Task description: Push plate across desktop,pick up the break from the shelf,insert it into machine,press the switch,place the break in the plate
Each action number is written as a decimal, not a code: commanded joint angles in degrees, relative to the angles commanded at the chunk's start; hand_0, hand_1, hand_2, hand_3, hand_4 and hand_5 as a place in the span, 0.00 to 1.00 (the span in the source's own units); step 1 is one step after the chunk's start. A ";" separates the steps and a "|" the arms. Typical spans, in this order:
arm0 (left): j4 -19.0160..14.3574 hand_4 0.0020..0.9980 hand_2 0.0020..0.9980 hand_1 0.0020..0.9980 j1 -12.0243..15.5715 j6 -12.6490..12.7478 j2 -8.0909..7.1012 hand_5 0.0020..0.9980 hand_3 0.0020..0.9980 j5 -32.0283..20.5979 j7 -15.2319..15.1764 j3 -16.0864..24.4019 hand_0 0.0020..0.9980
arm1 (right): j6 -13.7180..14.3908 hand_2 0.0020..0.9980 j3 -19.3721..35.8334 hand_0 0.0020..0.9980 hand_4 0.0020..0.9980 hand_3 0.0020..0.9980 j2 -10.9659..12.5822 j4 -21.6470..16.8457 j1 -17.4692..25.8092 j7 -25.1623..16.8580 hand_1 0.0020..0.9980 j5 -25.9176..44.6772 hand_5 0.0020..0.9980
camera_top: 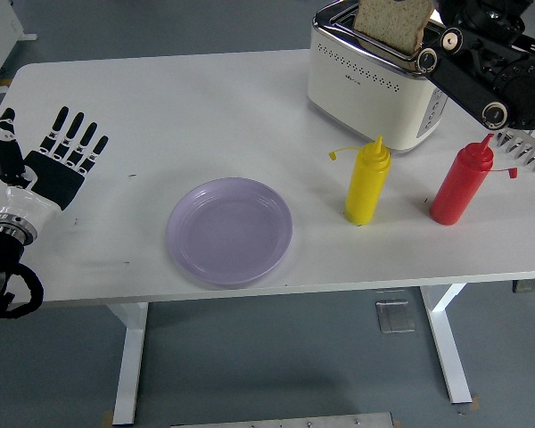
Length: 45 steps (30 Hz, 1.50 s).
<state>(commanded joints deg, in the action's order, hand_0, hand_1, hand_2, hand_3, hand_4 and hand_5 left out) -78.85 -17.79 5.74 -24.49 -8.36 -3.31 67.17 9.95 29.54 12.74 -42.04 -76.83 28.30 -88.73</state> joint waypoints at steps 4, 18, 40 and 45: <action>-0.03 0.78 0.72 0.76 -0.12 -0.01 -0.12 1.00 0.73 -0.04 0.00 -0.16 0.82 | 0.59 0.53 -1.18 0.32 0.13 0.40 -0.83 1.88 -0.48 -0.24 0.46 0.24 0.00; -0.63 0.78 0.72 0.77 -0.10 -0.18 -0.24 1.00 0.73 -2.78 0.71 1.47 0.83 | 2.19 0.55 -3.30 0.32 0.13 0.48 -2.48 4.82 -0.13 -2.72 0.47 2.51 0.00; -1.35 0.80 0.71 0.76 -0.09 -0.70 0.15 1.00 0.71 -8.28 2.47 2.69 0.83 | 2.45 0.62 -5.16 0.40 0.32 0.58 -3.97 5.91 1.75 -6.35 0.58 5.99 0.00; -1.44 0.80 0.70 0.75 -0.06 -0.68 0.23 1.00 0.70 -8.36 2.51 2.71 0.82 | 1.71 0.65 -5.17 0.44 0.34 0.61 -4.08 6.14 1.98 -6.84 0.61 5.93 0.00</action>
<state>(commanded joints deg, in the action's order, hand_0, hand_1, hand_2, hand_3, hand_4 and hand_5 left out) -80.29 -17.86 5.06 -24.27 -16.72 -0.80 69.88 11.66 24.37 8.66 -35.90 -74.86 21.46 -82.79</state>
